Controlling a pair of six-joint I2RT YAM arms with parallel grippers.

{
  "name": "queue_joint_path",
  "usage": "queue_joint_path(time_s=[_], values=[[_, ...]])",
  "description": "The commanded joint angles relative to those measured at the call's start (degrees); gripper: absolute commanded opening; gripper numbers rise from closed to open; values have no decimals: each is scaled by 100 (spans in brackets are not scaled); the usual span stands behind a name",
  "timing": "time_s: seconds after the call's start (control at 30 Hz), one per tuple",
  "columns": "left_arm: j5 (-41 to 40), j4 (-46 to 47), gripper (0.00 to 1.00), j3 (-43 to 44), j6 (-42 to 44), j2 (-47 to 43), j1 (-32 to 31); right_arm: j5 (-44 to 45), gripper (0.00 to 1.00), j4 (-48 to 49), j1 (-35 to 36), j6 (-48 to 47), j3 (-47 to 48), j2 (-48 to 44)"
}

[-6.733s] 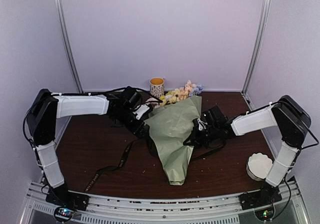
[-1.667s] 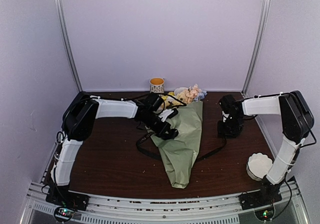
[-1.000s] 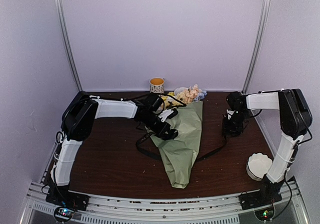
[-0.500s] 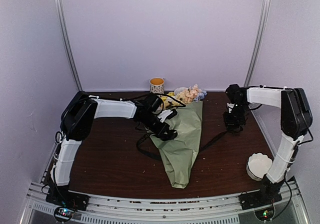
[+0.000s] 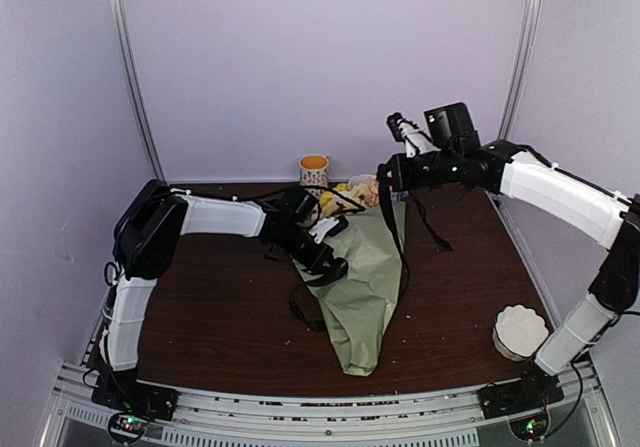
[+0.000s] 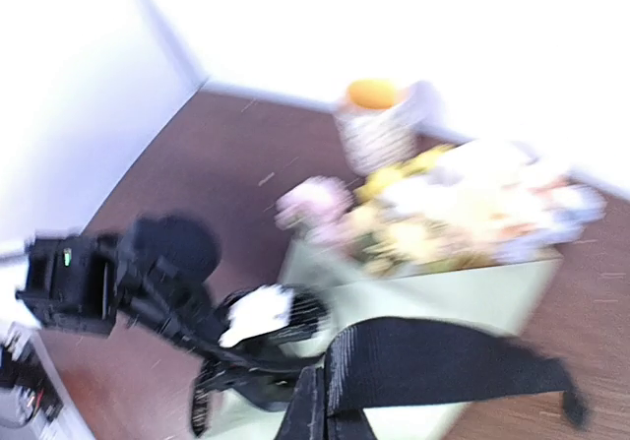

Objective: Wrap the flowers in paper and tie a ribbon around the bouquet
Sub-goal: Place the right side of the ribbon on the folded bouquet.

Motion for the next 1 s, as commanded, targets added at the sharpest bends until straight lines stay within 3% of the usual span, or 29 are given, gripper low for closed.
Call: queue_joint_path(time_s=[0.0, 0.17, 0.33, 0.43, 0.6, 0.7, 0.83, 0.97], values=[[20, 441, 0, -345, -29, -477, 163, -1192, 0, 888, 422, 248, -323, 785], [65, 1073, 0, -852, -193, -746, 208, -1477, 0, 1435, 427, 798, -662, 1422], [104, 1585, 0, -1206, -295, -957, 236, -1236, 20, 730, 425, 933, -392, 2018], [235, 1947, 0, -1404, -280, -1119, 235, -1093, 36, 1029, 380, 1083, -649, 1796], [262, 2112, 0, -1415, -215, -1176, 236, -759, 50, 897, 279, 1146, -767, 1402], [322, 2191, 0, -1423, -188, -1200, 234, -652, 50, 1024, 266, 1153, -1023, 1086], [359, 2297, 0, -1415, -179, -1211, 236, -1276, 38, 1806, 312, 1292, -1535, 808], [383, 2358, 0, -1361, -201, -1181, 236, -1848, 40, 2144, 464, 1470, -1489, 1264]])
